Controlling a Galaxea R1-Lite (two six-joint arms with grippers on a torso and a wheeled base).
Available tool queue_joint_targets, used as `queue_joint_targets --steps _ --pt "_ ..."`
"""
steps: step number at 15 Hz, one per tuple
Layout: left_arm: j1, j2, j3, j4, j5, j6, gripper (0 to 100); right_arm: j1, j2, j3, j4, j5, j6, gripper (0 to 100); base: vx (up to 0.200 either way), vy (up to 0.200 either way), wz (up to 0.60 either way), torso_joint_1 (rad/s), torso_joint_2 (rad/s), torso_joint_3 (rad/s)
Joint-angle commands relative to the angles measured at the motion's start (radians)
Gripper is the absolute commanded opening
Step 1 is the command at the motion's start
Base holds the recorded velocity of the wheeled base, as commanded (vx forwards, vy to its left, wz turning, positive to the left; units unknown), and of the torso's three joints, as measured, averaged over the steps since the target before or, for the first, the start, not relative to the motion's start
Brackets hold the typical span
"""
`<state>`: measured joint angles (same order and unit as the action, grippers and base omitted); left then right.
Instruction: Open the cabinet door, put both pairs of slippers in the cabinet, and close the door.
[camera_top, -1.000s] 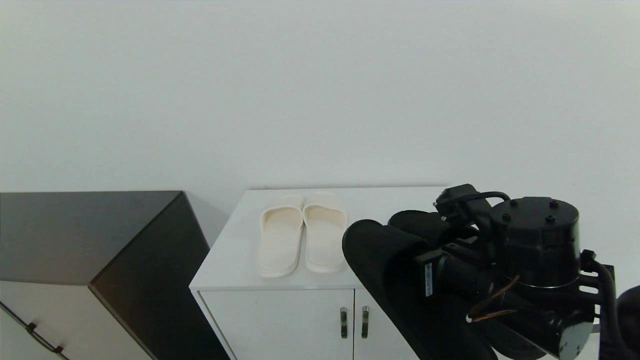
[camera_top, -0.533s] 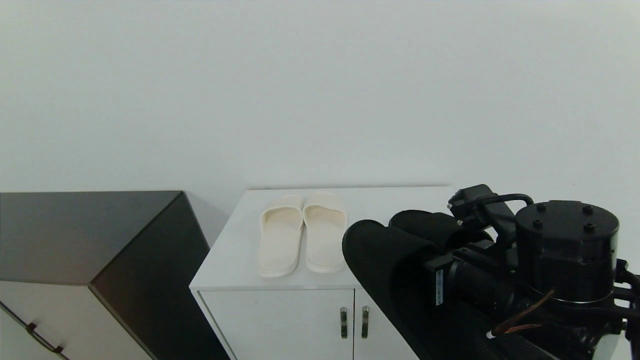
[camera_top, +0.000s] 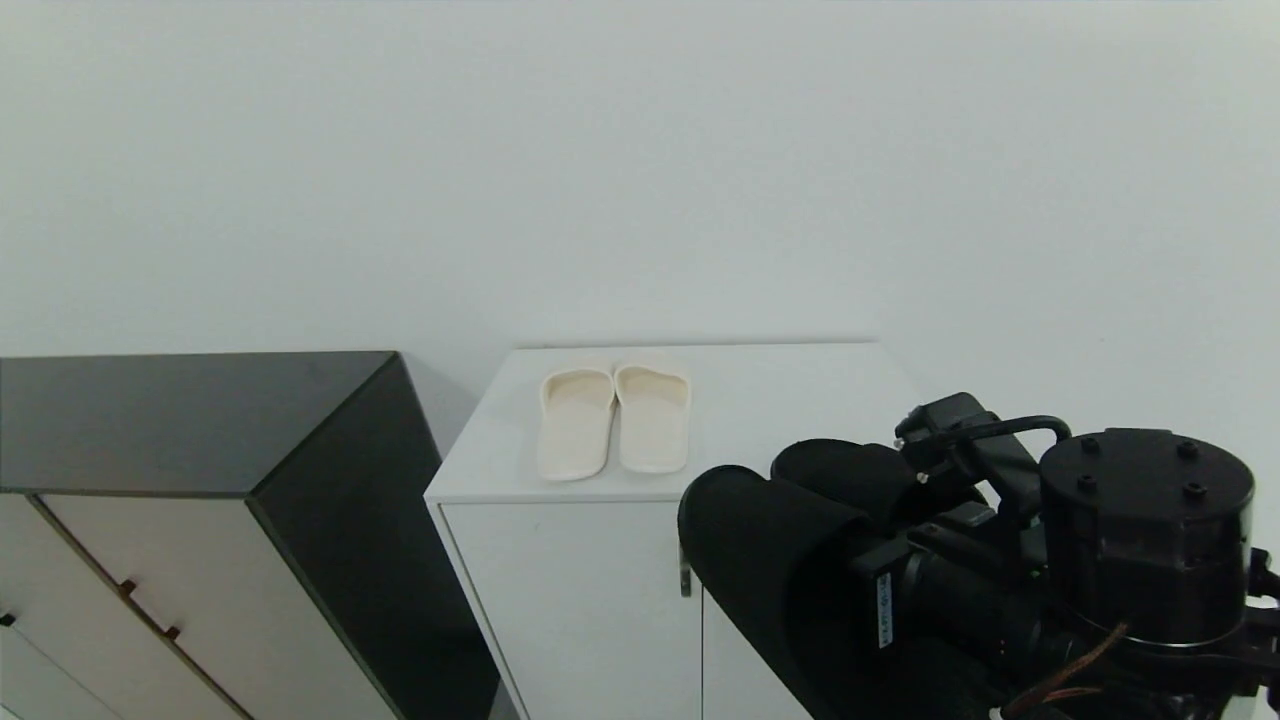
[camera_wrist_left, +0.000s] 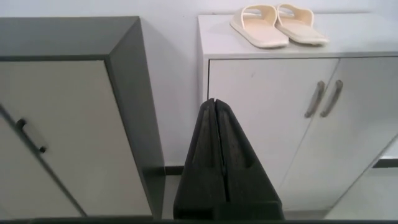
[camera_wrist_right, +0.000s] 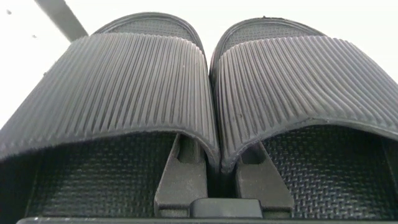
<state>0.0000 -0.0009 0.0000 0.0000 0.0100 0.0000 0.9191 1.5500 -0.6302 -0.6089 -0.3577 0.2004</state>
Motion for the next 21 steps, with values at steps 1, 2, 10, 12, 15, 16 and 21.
queue_joint_targets --steps 1,2,10,12,15,16,21 --pt "0.0 0.001 0.0 0.0 0.001 0.0 0 0.001 -0.011 0.014 -0.003 0.019 0.001 0 0.0 0.0 0.0 0.0 0.0 0.0" --pt "0.0 0.001 0.0 -0.002 0.001 0.0 0 0.001 -0.013 0.024 -0.011 0.036 -0.001 0 0.0 0.0 0.0 0.0 0.0 0.0" --pt "0.0 0.001 0.0 -0.002 0.002 0.0 0 -0.005 -0.004 0.069 -0.049 0.042 -0.024 0 0.0 0.0 0.0 0.0 0.0 0.0" --pt "0.0 0.001 0.0 0.0 0.002 0.0 0 -0.005 -0.008 0.072 -0.049 0.042 -0.024 0 0.0 0.0 0.0 -0.073 0.17 0.102" --pt "0.0 0.001 0.0 -0.002 0.004 0.003 0 -0.005 -0.011 0.078 -0.049 0.042 -0.024 0 0.0 0.0 0.0 -0.163 0.39 0.216" --pt "0.0 0.001 0.0 -0.002 0.002 0.003 0 -0.005 -0.011 0.08 -0.049 0.042 -0.024 0 0.0 0.0 0.0 -0.212 0.51 0.29" --pt "0.0 0.001 0.0 0.0 0.001 0.003 0 -0.005 -0.008 0.098 -0.049 0.042 -0.024 0 0.0 0.0 0.0 -0.227 0.55 0.318"
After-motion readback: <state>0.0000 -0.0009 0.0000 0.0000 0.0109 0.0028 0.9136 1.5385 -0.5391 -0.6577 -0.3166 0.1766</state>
